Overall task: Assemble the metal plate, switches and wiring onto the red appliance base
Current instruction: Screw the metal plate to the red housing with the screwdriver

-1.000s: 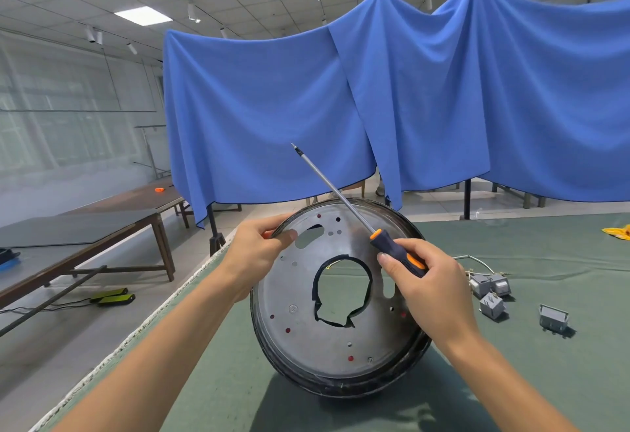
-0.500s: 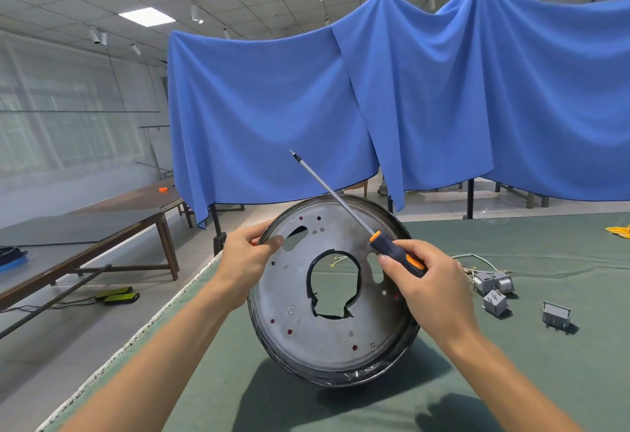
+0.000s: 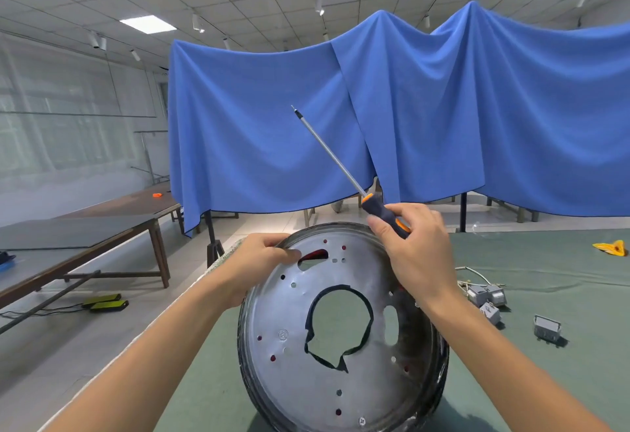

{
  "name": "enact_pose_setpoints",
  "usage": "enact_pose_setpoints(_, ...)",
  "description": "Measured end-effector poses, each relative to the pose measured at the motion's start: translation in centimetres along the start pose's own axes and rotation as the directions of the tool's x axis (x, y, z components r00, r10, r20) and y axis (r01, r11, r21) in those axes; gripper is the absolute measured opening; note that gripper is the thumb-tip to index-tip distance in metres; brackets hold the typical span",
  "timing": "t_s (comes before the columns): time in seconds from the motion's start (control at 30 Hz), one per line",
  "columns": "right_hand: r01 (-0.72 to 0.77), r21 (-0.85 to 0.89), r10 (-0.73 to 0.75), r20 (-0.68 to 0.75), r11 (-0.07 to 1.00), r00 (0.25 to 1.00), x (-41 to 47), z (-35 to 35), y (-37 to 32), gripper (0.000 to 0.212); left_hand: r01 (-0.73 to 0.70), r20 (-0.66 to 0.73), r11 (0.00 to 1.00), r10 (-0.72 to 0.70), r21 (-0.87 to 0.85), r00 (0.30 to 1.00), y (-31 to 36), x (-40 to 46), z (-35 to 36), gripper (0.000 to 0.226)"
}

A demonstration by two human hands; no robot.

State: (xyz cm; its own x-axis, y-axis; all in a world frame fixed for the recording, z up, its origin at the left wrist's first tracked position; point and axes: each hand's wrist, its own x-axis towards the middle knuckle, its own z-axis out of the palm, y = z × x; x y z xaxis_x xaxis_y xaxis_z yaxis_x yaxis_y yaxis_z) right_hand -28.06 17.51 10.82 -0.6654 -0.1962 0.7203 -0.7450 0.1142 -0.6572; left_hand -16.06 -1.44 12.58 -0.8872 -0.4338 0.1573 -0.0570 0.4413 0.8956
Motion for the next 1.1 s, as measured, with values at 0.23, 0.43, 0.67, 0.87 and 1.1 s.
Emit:
enact_pose_setpoints(0.23, -0.058, 0.082, 0.055, 0.044, 0.995, 0.998, -1.0, 1.0, -0.4, 0.008, -0.019, 0.048, 1.000, 0.019, 0.000, 0.999, 0.8, -0.8, 0.3, 0.010)
enact_pose_setpoints(0.43, -0.010, 0.112, 0.009, 0.014, 0.994, 1.000, -2.3, 1.3, -1.0, 0.008, 0.063, 0.113, 0.981, -0.085, 0.185, 0.990, 1.9, -0.8, -0.1, 0.029)
enact_pose_setpoints(0.67, 0.011, 0.088, -0.011, 0.001, 0.996, 1.000, -3.1, 1.3, -1.4, 0.008, 0.044, -0.036, 0.946, -0.034, 0.322, 0.999, 1.5, -0.6, 0.5, 0.036)
enact_pose_setpoints(0.87, 0.055, 0.062, -0.055, -0.010, 0.997, 0.998, -3.1, 1.4, -1.5, 0.008, -0.038, -0.003, 0.960, 0.041, 0.278, 0.999, 1.0, -0.7, 0.1, 0.031)
enact_pose_setpoints(1.1, 0.055, 0.104, -0.051, -0.041, 0.993, 0.998, -3.0, 1.3, -1.1, 0.007, -0.069, -0.025, 0.961, 0.078, 0.267, 0.997, 1.2, -0.6, 0.5, 0.032)
